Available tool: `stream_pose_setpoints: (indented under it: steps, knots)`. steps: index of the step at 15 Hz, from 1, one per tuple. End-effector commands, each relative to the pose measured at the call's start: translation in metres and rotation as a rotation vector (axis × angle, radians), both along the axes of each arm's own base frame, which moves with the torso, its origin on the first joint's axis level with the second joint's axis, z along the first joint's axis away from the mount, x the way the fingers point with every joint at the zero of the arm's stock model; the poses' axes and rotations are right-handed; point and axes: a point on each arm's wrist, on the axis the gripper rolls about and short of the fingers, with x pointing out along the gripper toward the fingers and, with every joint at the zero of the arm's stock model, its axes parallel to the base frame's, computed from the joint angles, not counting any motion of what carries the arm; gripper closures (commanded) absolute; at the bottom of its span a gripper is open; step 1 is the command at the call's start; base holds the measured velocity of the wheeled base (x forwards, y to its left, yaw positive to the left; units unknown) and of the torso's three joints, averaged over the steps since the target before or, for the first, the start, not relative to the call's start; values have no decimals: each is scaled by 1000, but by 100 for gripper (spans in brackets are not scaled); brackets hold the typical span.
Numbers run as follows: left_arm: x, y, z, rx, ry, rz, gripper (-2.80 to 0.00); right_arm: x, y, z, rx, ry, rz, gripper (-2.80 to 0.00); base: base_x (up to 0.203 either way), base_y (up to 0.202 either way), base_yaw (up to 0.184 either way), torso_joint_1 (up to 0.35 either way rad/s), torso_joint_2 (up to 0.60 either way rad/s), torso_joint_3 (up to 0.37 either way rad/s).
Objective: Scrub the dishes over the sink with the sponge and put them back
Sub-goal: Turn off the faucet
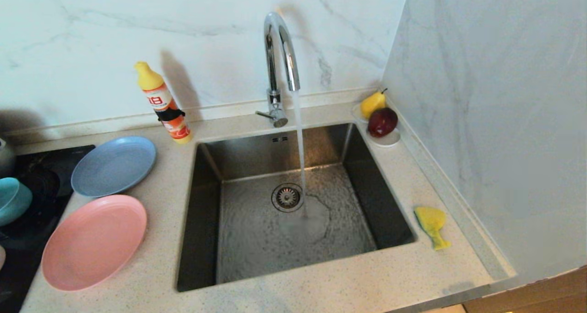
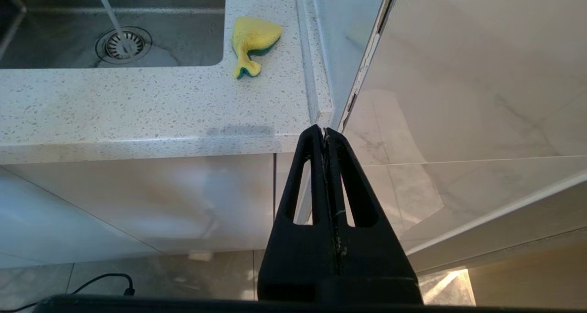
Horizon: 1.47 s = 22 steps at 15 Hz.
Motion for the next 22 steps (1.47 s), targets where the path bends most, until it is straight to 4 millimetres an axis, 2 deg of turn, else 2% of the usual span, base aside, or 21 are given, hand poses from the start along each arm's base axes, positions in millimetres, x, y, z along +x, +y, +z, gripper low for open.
stream_pose_setpoints:
  steps: [1,3,5,7,10,13,16,19,22]
  knots:
    - [12,0,49,-15,39,5,0,0,0,0,-1,1,1,0,0,0,0,0,0,0]
    - [35,1,87,-69,94,-5,0,0,0,0,-1,0,1,0,0,0,0,0,0,0]
    - [77,1,114,-138,200,-47,0,0,0,0,-1,0,1,0,0,0,0,0,0,0]
    - [128,0,130,-214,320,-117,0,0,0,0,-1,1,1,0,0,0,0,0,0,0]
    - [207,-7,140,-301,477,-249,0,0,0,0,-1,1,1,0,0,0,0,0,0,0]
    - [282,-30,137,-382,606,-375,0,0,0,0,-1,0,1,0,0,0,0,0,0,0]
    - [341,-51,115,-460,720,-446,0,0,0,0,-1,1,1,0,0,0,0,0,0,0]
    - [383,-67,99,-541,785,-511,0,0,0,0,-1,1,1,0,0,0,0,0,0,0]
    - [412,-81,91,-582,804,-555,0,0,0,0,-1,0,2,0,0,0,0,0,0,0]
